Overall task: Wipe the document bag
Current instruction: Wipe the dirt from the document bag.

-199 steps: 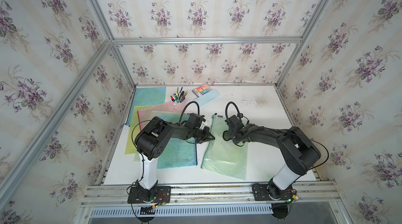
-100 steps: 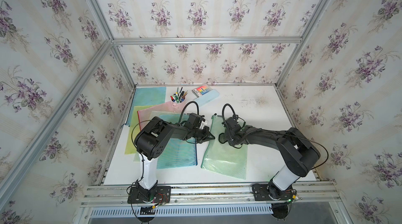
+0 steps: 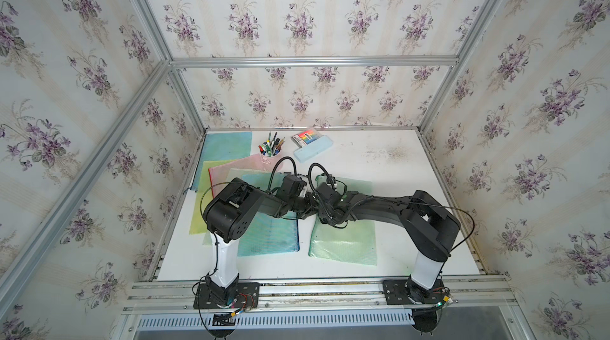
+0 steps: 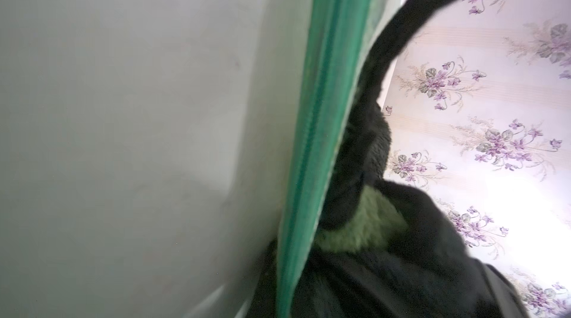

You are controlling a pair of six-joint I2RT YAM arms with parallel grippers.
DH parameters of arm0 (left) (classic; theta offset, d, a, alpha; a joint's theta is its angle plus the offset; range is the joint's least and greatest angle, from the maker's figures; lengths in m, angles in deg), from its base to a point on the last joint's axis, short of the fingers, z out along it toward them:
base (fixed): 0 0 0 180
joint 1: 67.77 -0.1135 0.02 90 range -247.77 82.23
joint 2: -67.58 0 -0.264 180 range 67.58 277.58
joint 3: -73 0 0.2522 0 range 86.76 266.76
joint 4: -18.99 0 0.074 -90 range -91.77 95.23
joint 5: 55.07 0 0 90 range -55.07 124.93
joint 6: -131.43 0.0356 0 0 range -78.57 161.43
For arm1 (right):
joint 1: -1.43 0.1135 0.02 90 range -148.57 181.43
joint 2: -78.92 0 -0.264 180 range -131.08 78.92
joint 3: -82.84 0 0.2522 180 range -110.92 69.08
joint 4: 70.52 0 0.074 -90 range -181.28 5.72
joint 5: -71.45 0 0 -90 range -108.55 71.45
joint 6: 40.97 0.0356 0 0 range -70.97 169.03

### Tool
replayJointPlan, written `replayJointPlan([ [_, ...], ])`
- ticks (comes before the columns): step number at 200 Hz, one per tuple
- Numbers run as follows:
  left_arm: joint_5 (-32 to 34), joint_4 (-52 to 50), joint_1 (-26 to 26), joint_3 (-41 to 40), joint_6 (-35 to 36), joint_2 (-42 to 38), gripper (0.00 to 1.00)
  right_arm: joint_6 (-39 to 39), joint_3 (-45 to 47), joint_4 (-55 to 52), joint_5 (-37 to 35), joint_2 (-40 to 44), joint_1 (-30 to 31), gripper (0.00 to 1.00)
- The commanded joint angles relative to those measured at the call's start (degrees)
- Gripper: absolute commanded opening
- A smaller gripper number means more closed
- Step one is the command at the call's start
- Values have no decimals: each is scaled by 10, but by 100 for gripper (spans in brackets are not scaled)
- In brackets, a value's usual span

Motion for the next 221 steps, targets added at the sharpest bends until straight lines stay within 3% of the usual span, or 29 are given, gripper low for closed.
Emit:
replayJointPlan([
  [1, 34, 25, -1, -10, -37, 5, 0, 30, 62, -3, 10, 3, -23, 21],
  [24, 35, 27, -1, -20, -38, 1, 0, 33, 119, -10, -24, 47, -86, 21],
  [54, 33, 40, -2, -29, -41, 4, 0, -3, 114, -56, -74, 84, -161, 22],
  [74, 30, 48, -1, -31, -46, 9, 0, -10, 87, -51, -57, 112, -146, 22],
  [95, 32, 59, -1, -33, -53, 17, 0, 21, 57, -5, -21, 127, -70, 22],
  [114, 31, 72, -1, -32, -63, 25, 0, 51, 29, 44, 12, 84, -17, 23],
  [130, 29, 81, -1, -32, -72, 29, 0, 64, 10, 60, 33, 33, -9, 22],
  [161, 26, 78, -1, -33, -70, 23, 0, 56, 13, 37, -9, -21, -29, 21],
  [188, 28, 64, -1, -36, -56, 13, 0, 40, 64, 0, -52, 34, -110, 21],
  [204, 26, 52, -1, -33, -45, 14, 0, 24, 82, 7, -35, 68, -159, 22],
  [221, 21, 50, -1, -30, -43, 20, 0, 6, 44, 28, -10, 69, -154, 22],
])
